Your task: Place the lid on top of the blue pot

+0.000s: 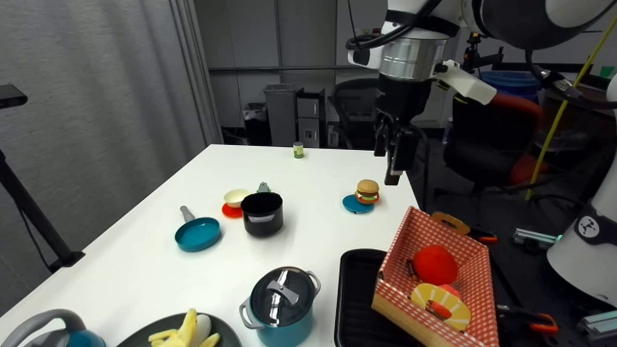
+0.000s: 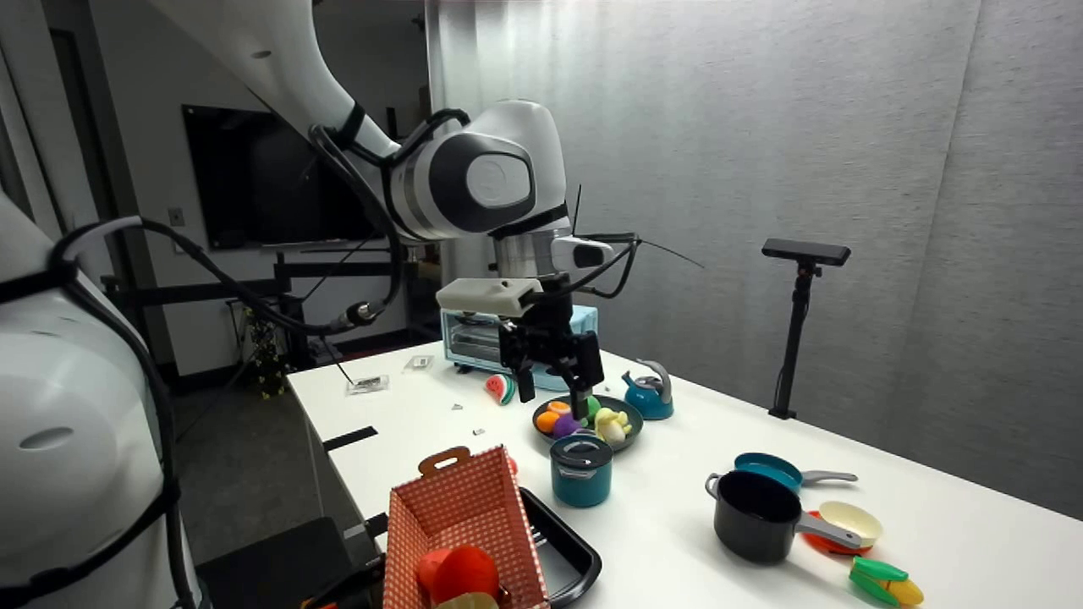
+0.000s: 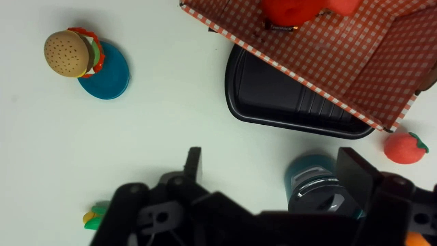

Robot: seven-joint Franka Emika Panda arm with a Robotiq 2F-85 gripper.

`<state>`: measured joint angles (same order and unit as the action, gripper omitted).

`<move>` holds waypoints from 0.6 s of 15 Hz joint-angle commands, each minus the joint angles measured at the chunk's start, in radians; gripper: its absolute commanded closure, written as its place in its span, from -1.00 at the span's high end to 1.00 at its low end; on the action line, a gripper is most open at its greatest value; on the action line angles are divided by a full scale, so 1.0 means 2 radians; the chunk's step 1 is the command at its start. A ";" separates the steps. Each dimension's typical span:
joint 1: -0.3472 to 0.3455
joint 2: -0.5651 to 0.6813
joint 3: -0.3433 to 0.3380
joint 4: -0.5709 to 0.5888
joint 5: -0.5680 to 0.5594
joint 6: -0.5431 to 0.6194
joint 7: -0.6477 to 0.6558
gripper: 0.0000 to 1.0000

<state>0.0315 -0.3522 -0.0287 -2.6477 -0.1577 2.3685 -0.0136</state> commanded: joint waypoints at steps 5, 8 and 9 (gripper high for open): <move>-0.009 -0.006 0.011 0.000 0.049 -0.001 0.043 1.00; -0.009 -0.003 0.013 0.002 0.045 -0.008 0.051 1.00; -0.009 -0.001 0.014 0.003 0.045 -0.008 0.054 1.00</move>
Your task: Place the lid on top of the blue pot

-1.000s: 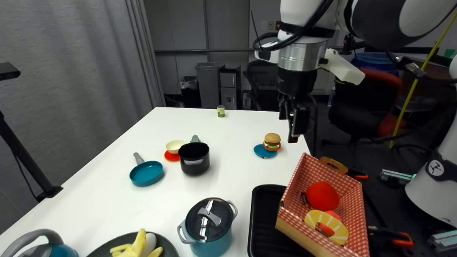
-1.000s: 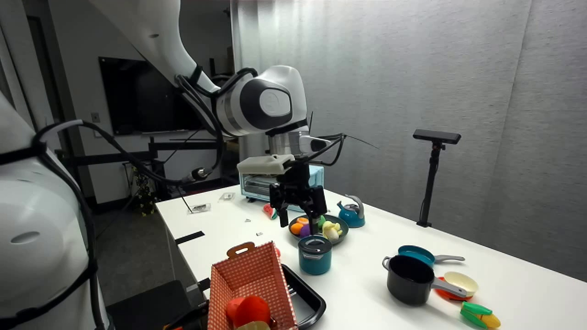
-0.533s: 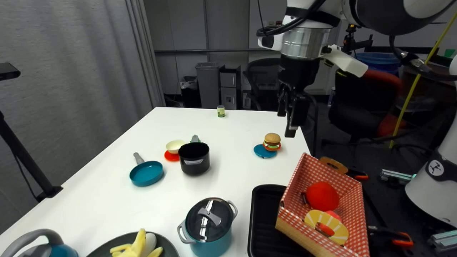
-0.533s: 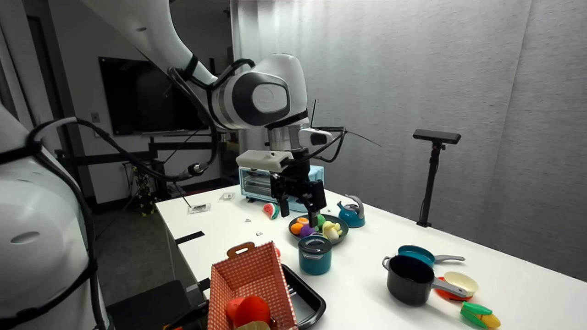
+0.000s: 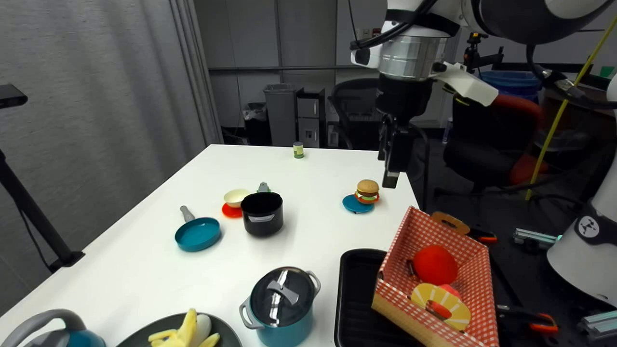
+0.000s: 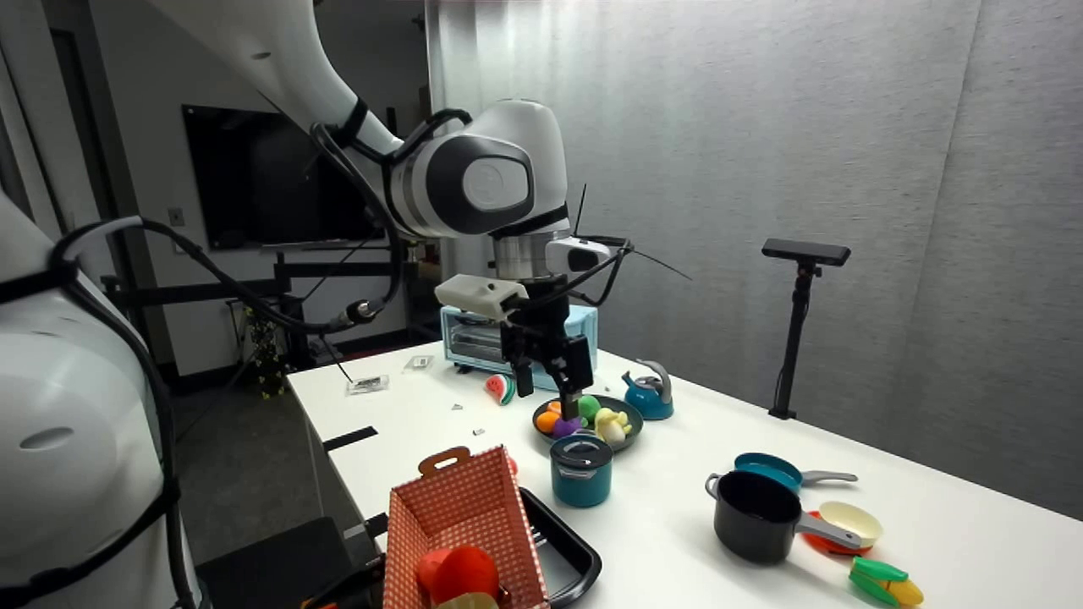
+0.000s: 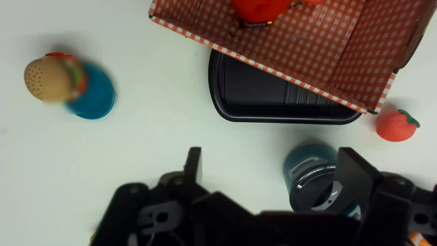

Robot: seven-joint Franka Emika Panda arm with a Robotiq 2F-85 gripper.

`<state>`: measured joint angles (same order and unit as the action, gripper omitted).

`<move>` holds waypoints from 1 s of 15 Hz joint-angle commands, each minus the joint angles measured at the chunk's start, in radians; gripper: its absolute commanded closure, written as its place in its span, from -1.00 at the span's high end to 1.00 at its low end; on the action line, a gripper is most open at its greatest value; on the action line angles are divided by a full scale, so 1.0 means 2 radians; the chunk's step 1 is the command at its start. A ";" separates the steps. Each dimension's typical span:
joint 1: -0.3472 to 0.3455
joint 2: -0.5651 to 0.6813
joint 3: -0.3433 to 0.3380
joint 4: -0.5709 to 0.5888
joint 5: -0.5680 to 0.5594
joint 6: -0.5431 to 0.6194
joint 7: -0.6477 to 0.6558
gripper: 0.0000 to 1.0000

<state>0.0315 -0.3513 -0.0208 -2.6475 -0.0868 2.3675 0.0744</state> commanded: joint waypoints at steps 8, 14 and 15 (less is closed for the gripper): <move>-0.007 0.002 0.019 0.000 0.003 -0.002 0.012 1.00; -0.007 0.002 0.021 0.000 0.003 -0.003 0.013 1.00; -0.007 0.002 0.021 0.000 0.003 -0.003 0.013 1.00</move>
